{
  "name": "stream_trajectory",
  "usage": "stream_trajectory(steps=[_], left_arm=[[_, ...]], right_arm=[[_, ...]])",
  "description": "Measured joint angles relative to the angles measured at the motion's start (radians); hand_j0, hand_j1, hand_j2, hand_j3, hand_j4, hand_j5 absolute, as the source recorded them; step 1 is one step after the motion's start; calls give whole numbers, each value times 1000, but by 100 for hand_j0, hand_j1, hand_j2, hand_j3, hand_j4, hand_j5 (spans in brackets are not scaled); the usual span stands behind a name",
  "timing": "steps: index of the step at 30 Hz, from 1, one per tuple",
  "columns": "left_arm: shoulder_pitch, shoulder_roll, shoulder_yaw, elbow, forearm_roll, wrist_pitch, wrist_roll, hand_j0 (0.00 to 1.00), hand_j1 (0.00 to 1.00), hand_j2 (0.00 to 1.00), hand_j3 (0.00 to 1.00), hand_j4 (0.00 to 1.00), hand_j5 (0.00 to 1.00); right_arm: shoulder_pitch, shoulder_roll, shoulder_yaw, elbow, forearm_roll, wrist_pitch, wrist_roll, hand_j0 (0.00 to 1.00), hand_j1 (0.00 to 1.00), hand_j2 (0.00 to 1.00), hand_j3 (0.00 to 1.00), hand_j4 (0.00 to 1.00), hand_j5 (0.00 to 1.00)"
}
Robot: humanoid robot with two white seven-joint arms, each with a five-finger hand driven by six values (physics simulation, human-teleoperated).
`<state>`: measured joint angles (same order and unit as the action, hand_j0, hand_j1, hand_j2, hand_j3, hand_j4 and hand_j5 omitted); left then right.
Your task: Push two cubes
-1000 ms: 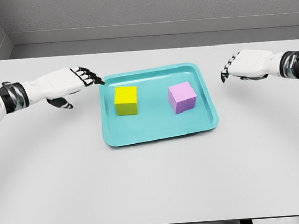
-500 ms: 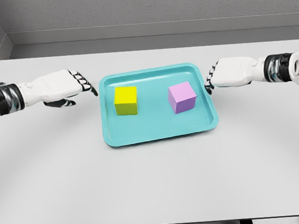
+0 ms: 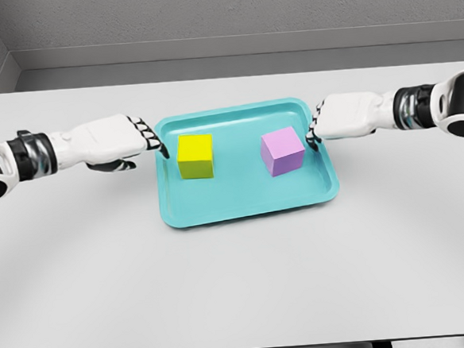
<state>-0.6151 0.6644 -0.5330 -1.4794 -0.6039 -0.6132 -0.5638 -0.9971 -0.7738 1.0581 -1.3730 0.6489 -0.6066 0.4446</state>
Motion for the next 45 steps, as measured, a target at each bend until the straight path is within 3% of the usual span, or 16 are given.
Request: stream_trajectory(steps=[29,45], left_arm=[[3,-40,-19,25,-52,0,1,71,71,71,71,71,71],[-34,-101,-15,159,-61,0,-8,71,71,71,71,71,71]], right_arm=[[-12,33,29,5,3,-6,-1,45,45,45,45,45,45],[-34,6,30,-5,2,-5,0,38,38,38,38,38,38]])
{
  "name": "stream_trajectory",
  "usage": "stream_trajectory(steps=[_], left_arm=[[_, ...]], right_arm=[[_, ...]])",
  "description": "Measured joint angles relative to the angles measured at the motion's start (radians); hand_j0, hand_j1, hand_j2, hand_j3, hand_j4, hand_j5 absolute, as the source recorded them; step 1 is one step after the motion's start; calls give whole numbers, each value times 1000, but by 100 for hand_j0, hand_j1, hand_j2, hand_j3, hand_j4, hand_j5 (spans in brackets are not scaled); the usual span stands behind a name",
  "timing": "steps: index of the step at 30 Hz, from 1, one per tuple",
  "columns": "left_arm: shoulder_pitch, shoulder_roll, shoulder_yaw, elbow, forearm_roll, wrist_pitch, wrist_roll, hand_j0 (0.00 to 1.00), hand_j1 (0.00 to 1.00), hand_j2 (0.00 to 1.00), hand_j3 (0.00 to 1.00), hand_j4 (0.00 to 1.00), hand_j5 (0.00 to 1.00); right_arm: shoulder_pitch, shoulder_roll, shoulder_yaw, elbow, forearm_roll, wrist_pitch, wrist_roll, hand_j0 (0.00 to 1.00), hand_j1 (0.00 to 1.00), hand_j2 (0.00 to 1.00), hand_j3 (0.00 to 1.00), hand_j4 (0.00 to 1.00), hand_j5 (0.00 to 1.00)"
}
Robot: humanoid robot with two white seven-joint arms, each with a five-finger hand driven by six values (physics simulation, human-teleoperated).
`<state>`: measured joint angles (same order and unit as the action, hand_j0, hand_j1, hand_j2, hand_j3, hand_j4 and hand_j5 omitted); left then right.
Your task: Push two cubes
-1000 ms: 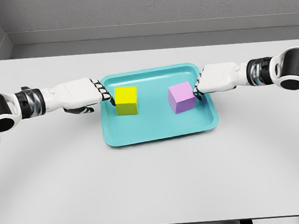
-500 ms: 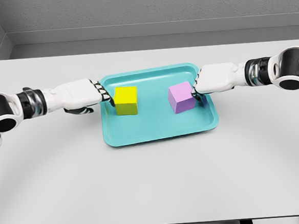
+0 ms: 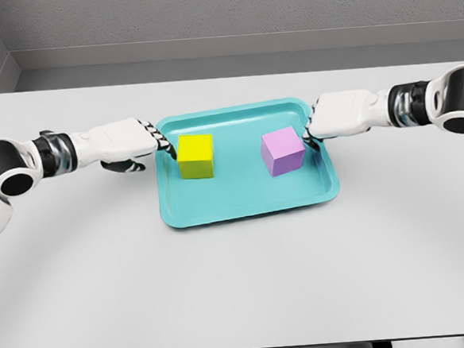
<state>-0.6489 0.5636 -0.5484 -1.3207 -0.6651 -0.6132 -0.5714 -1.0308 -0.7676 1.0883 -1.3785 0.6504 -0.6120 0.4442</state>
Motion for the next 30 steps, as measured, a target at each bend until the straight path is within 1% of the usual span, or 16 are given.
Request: stream_trajectory(steps=[3,6,12,16,21,27,30], left_arm=[[-3,-5,0,17,-1,0,-1,71,71,71,71,71,71],[-9,-9,0,23,-9,0,-1,71,71,71,71,71,71],[-9,-23,1,26,-22,0,-1,71,71,71,71,71,71],[-9,-26,1,26,-23,0,-1,71,71,71,71,71,71],[-9,-31,-1,26,-23,0,-1,71,71,71,71,71,71],[-8,-33,-2,25,-22,1,0,71,71,71,71,71,71],[-6,-29,-2,25,-22,1,1,71,71,71,71,71,71]], right_arm=[[0,6,5,23,4,1,9,37,37,37,37,37,37],[0,9,14,42,6,3,14,32,32,32,32,32,32],[-2,34,28,84,18,5,27,30,30,30,30,30,30],[-2,51,32,103,26,6,34,24,24,24,24,24,24],[-8,58,33,110,28,6,47,17,17,17,17,17,17],[-9,75,34,114,28,6,69,17,17,17,17,17,17],[-25,93,51,137,28,9,73,17,17,17,17,17,17]])
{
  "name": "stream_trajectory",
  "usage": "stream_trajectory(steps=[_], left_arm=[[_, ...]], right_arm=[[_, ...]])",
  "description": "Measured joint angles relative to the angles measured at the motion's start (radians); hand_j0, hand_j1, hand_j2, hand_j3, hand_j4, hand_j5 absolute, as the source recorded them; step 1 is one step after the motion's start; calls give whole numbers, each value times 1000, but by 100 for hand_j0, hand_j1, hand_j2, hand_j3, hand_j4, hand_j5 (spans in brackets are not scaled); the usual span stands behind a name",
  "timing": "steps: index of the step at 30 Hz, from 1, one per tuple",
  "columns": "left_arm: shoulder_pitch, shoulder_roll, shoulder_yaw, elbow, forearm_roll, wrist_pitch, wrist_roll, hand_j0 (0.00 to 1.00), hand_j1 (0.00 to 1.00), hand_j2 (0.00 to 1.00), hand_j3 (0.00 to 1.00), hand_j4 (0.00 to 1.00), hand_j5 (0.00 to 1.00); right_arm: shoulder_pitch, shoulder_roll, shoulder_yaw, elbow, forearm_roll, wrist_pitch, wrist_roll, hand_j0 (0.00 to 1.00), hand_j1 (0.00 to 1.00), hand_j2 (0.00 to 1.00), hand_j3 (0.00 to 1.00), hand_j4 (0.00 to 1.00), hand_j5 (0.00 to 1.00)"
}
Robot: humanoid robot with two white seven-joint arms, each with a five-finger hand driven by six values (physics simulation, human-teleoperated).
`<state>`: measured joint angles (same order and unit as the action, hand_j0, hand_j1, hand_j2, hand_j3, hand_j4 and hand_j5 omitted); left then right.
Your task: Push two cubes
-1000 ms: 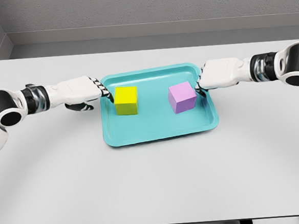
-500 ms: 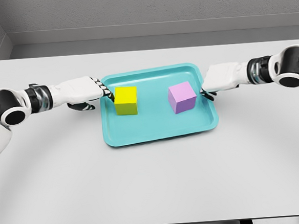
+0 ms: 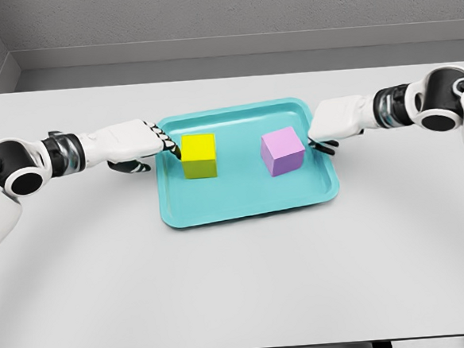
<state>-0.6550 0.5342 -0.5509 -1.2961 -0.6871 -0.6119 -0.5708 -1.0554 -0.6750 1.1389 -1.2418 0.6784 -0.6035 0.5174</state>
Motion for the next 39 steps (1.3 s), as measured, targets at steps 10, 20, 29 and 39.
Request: stream_trajectory(steps=[10,20,29,39], left_arm=[[11,-1,-5,-2,-12,-1,-1,71,71,71,71,71,71],[11,-3,-19,-14,-10,-1,0,71,71,71,71,71,71],[11,-2,-23,-21,-11,-1,1,71,71,71,71,71,71],[2,-7,-23,-22,-12,-1,2,71,71,71,71,71,71]], right_arm=[[0,19,17,24,0,5,3,17,17,17,17,17,17],[0,28,19,23,0,2,3,17,17,17,17,17,17],[-6,41,28,16,1,2,5,17,17,17,17,17,17],[-11,59,35,15,-1,2,5,17,17,17,17,17,17]])
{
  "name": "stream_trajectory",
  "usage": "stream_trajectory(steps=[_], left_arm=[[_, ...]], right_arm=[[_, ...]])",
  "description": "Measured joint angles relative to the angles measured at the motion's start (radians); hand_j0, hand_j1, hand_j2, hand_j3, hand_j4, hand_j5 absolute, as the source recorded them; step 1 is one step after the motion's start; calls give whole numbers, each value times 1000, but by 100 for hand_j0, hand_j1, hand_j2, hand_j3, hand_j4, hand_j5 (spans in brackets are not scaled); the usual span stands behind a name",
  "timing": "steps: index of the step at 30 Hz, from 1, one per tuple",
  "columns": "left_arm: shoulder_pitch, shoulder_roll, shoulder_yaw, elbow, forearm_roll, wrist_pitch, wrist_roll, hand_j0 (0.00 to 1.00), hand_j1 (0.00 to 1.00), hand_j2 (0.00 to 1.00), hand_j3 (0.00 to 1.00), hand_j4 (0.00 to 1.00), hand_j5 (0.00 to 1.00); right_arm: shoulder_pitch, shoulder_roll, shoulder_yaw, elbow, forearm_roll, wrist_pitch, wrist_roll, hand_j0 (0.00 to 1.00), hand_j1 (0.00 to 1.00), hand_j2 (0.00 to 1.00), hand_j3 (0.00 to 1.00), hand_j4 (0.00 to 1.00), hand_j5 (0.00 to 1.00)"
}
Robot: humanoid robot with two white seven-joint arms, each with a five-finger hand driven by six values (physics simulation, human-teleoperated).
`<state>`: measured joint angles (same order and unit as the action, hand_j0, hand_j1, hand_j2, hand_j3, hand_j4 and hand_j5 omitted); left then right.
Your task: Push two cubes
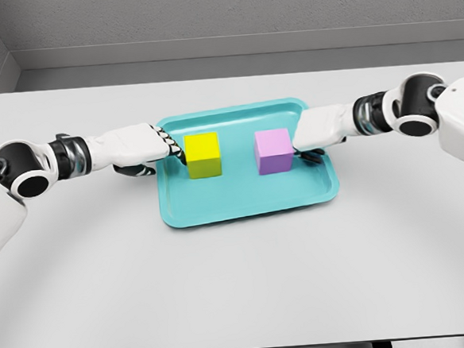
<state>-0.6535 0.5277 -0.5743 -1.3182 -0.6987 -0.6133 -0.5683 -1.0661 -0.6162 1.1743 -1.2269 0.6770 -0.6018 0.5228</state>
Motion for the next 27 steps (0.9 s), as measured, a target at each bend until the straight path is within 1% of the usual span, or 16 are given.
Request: stream_trajectory(steps=[7,14,15,16,17,18,19,23,24,27], left_arm=[[0,-3,0,-10,-1,0,0,71,71,71,71,71,71],[-2,24,10,-7,5,0,6,71,71,71,71,71,71],[-6,26,12,-6,8,0,6,68,68,68,68,68,68],[-6,27,18,-6,14,0,7,59,59,59,59,59,59],[-18,28,24,-5,25,0,8,42,42,42,42,42,42],[-23,29,27,-4,34,0,8,30,30,30,30,30,30],[-31,29,29,-4,40,0,8,21,21,21,21,21,21],[-32,18,26,-3,43,0,5,20,20,20,20,20,20],[-32,12,25,-3,41,0,3,20,20,20,20,20,20],[-28,-15,23,0,13,0,0,22,22,22,22,22,22]], right_arm=[[-5,6,14,4,-3,1,-1,17,17,17,17,17,17],[-12,1,23,23,2,0,-2,17,17,17,17,17,17],[-18,2,23,31,2,1,1,17,17,17,17,17,17],[-20,4,24,39,2,1,4,17,17,17,17,17,17],[-21,5,24,44,3,1,7,17,17,17,17,17,17],[-23,7,24,48,7,2,10,17,17,17,17,17,17],[-26,8,24,51,12,1,13,17,17,17,17,17,17],[-28,13,27,57,24,1,32,17,17,17,17,17,17],[-43,18,34,61,30,1,35,17,17,17,17,17,17],[-48,34,61,76,56,4,33,17,17,17,17,17,17]])
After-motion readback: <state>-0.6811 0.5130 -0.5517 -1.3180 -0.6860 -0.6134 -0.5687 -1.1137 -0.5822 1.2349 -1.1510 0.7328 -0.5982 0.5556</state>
